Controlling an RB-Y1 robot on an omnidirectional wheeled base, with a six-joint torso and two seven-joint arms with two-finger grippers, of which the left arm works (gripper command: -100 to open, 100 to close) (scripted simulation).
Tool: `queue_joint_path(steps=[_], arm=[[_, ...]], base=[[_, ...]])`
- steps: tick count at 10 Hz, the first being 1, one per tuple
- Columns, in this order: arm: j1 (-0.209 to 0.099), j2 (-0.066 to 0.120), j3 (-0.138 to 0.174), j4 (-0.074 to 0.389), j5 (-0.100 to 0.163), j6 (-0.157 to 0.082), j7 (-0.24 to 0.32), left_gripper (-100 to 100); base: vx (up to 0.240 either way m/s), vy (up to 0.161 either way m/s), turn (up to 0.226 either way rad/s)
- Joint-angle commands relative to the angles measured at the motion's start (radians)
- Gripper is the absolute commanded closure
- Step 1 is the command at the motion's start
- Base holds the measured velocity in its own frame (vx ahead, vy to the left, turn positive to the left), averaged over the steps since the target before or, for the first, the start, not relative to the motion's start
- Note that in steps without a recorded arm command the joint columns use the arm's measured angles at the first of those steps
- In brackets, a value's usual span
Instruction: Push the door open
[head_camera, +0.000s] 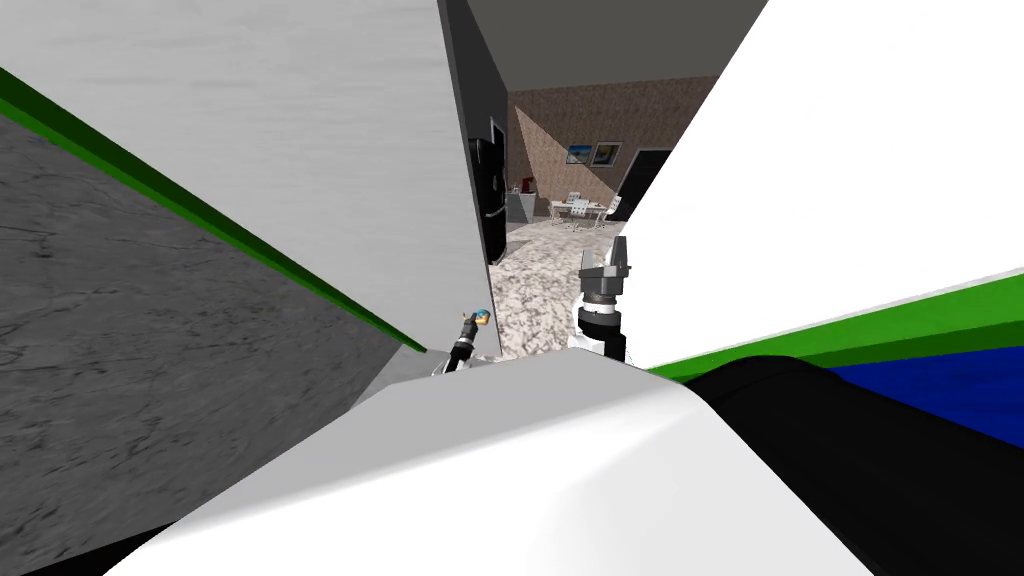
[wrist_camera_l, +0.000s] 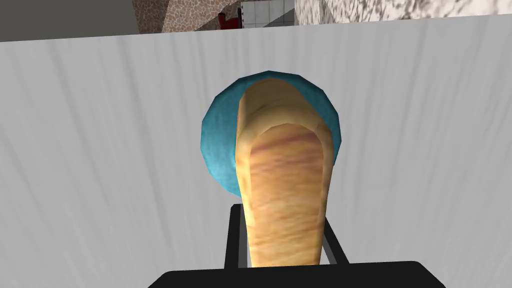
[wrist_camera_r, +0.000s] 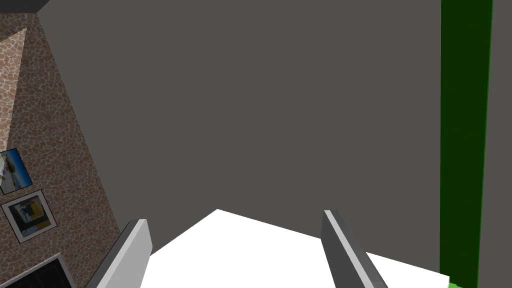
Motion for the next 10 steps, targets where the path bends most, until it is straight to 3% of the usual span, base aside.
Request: queue_joint_path(steps=[1, 4, 5, 6, 10], arm=[[-0.017, 0.013, 0.026, 0.002, 0.012, 0.003, -0.01, 100], [-0.019, 0.023, 0.06, 0.006, 0.029, 0.004, -0.024, 100], [-0.019, 0.023, 0.06, -0.01, 0.029, 0.004, -0.024, 100], [-0.019, 0.023, 0.06, 0.006, 0.029, 0.004, -0.024, 100], [-0.022, 0.028, 0.112, 0.012, 0.054, 0.005, -0.045, 100]], base=[[0.145, -0.103, 0.041], [0.163, -0.145, 0.06], [0.093, -0.051, 0.03], [0.037, 0.008, -0.031], [0.137, -0.119, 0.072]])
